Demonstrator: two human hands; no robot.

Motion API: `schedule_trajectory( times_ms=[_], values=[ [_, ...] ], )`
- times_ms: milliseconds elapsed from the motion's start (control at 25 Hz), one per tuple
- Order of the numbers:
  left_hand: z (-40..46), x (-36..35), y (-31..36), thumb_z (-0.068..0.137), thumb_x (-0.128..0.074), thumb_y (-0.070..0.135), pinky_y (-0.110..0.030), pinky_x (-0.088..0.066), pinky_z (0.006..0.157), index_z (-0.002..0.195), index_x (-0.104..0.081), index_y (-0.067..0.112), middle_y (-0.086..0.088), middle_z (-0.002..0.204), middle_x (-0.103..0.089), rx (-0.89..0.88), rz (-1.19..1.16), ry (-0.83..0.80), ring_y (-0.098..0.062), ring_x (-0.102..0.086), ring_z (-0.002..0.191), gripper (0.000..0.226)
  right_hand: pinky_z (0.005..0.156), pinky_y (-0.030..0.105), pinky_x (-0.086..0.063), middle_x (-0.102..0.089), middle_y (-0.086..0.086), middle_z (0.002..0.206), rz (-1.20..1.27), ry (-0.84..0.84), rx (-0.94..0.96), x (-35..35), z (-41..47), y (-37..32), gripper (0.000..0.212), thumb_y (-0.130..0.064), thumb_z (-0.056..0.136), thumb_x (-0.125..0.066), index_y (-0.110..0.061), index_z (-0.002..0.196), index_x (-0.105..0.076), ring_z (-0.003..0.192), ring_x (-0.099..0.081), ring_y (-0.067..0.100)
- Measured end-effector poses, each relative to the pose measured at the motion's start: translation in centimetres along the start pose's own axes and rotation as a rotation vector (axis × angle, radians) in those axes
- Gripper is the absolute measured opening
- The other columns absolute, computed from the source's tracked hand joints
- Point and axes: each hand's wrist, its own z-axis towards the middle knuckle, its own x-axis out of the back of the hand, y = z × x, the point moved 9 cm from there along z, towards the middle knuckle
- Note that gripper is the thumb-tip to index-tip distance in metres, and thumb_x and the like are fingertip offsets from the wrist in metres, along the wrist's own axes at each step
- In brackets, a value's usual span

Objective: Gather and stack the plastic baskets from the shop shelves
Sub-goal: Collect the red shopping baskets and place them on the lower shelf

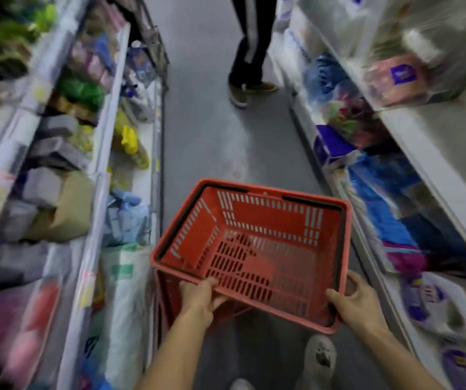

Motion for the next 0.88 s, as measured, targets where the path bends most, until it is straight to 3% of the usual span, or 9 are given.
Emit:
schedule_trajectory(
  times_ms=[120,200,400,480,600,720,800,880],
  values=[
    [1.4,6.6,-3.4,0.086,-0.044,-0.020,-0.035,-0.055,0.036,0.124,-0.055,-0.005,-0.025,0.113,-0.064,0.080,-0.198,0.102,-0.030,-0.063,0.076,0.042,0.046,0.026,-0.054,-0.071,0.013,0.078,-0.100,-0.134,0.054,-6.5,1.1,-1.3,0.043,0.000,0.080,-0.067,-0.014,0.116,-0.047,0.051,-0.070,0.011],
    [3.2,9.3,-5.7,0.088,-0.044,-0.019,-0.035,-0.055,0.034,0.125,-0.055,-0.007,-0.024,0.110,-0.062,0.115,-0.257,0.156,-0.032,-0.062,0.081,0.041,0.045,0.025,-0.052,-0.072,0.014,0.082,-0.148,-0.203,0.093,-10.3,2.7,-1.7,0.041,-0.005,0.083,-0.066,-0.015,0.117,-0.045,0.056,-0.071,0.016],
    [9.4,11.8,-12.6,0.088,-0.046,-0.017,-0.050,-0.061,0.057,0.135,-0.050,-0.005,-0.027,0.125,-0.061,0.199,-0.436,0.225,-0.038,-0.059,0.104,0.048,0.064,0.040,-0.061,-0.070,0.013,0.094,-0.275,-0.335,0.175,-18.7,8.0,0.1,0.038,-0.006,0.086,-0.062,-0.016,0.120,-0.048,0.072,-0.073,0.023],
    [12.5,11.9,-14.4,0.087,-0.048,-0.018,-0.049,-0.060,0.065,0.136,-0.048,-0.001,-0.023,0.126,-0.061,0.178,-0.479,0.273,-0.038,-0.060,0.109,0.052,0.062,0.034,-0.059,-0.069,0.014,0.102,-0.289,-0.346,0.171,-20.8,10.6,1.7,0.040,-0.004,0.088,-0.059,-0.014,0.125,-0.048,0.073,-0.070,0.021],
    [16.2,11.5,-15.9,0.082,-0.051,-0.020,-0.042,-0.061,0.052,0.136,-0.042,0.007,-0.023,0.134,-0.057,0.136,-0.523,0.340,-0.042,-0.061,0.115,0.061,0.062,0.027,-0.054,-0.066,0.015,0.111,-0.270,-0.356,0.150,-22.7,14.0,4.0,0.045,-0.002,0.091,-0.056,-0.013,0.134,-0.046,0.077,-0.067,0.019],
    [18.6,10.6,-18.1,0.084,-0.050,-0.022,-0.048,-0.057,0.071,0.138,-0.035,0.007,-0.022,0.140,-0.052,0.150,-0.569,0.370,-0.043,-0.057,0.121,0.063,0.081,0.041,-0.056,-0.066,0.016,0.111,-0.294,-0.423,0.127,-24.7,16.7,5.9,0.045,-0.004,0.093,-0.057,-0.015,0.136,-0.048,0.089,-0.068,0.030],
    [18.9,9.9,-19.5,0.088,-0.055,-0.015,-0.048,-0.057,0.079,0.140,-0.033,0.007,-0.022,0.145,-0.048,0.185,-0.551,0.370,-0.040,-0.054,0.126,0.061,0.093,0.047,-0.052,-0.063,0.020,0.126,-0.365,-0.462,0.097,-25.8,18.8,7.6,0.050,-0.010,0.094,-0.059,-0.017,0.142,-0.045,0.104,-0.065,0.036],
    [18.9,9.5,-21.2,0.091,-0.063,0.000,-0.052,-0.052,0.094,0.146,-0.024,0.010,-0.016,0.152,-0.039,0.248,-0.400,0.403,-0.036,-0.044,0.134,0.069,0.098,0.045,-0.046,-0.046,0.018,0.147,-0.510,-0.488,0.076,-26.4,20.6,9.0,0.066,-0.018,0.095,-0.059,-0.019,0.152,-0.027,0.127,-0.052,0.038]
  ],
)
